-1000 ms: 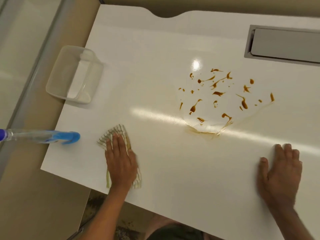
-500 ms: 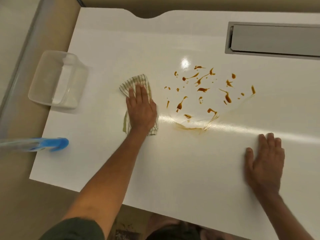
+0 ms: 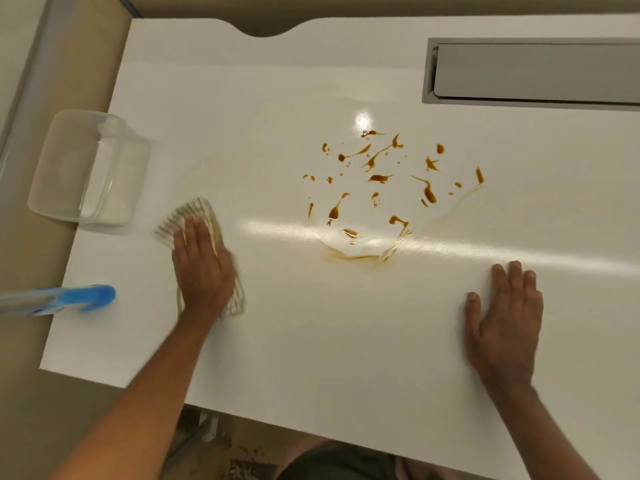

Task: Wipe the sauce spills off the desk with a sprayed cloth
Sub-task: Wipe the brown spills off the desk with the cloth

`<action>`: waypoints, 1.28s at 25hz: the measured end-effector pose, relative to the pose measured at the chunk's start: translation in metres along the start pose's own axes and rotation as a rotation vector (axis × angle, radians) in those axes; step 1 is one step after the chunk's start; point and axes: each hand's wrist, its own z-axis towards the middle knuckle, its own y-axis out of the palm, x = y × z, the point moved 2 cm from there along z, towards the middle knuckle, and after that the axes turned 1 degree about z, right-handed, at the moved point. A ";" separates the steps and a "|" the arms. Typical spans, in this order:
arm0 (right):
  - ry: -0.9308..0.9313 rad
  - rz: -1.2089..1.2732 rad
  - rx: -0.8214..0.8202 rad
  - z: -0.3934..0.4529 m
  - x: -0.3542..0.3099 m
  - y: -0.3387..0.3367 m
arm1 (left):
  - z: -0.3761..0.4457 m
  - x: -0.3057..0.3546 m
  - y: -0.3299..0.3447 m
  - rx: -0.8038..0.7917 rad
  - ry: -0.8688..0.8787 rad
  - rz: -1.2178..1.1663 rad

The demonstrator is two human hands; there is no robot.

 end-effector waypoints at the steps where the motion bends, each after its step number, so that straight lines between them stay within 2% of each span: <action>1: -0.001 -0.004 0.007 -0.001 0.000 0.001 | 0.028 0.010 -0.011 0.032 -0.057 -0.035; 3: -0.006 -0.006 0.009 0.000 0.001 0.003 | 0.074 0.049 -0.025 0.078 -0.077 -0.069; 6: -0.007 -0.012 0.007 0.000 0.001 0.003 | 0.082 0.140 -0.022 0.104 0.090 -0.084; 9: -0.010 -0.002 -0.006 0.000 0.000 -0.001 | 0.009 0.195 0.005 0.109 0.351 -0.027; 12: -0.018 0.017 -0.001 0.000 -0.001 -0.003 | -0.080 0.162 0.030 0.096 0.531 -0.049; 14: -0.015 0.012 0.006 0.001 0.001 -0.003 | -0.097 0.126 0.034 0.066 0.502 -0.110; 17: -0.015 -0.001 0.011 0.000 0.001 0.000 | -0.058 0.105 0.022 0.073 0.268 -0.102; 20: -0.005 -0.018 0.024 0.000 0.001 0.002 | 0.011 0.139 -0.002 0.085 -0.014 -0.132; 21: -0.009 -0.021 0.023 -0.001 0.000 0.002 | 0.027 0.159 -0.006 0.076 -0.052 -0.158; 24: -0.012 -0.031 0.031 0.000 0.002 0.004 | 0.025 0.223 0.000 0.115 0.096 -0.162; 27: -0.023 -0.009 0.037 -0.001 0.002 0.002 | -0.054 0.251 0.028 0.180 0.389 -0.116; 30: -0.028 -0.001 0.048 0.000 0.003 0.001 | -0.127 0.207 0.053 0.121 0.536 -0.121; 32: -0.030 0.009 0.052 0.000 0.003 0.001 | -0.139 0.153 0.057 0.088 0.452 -0.107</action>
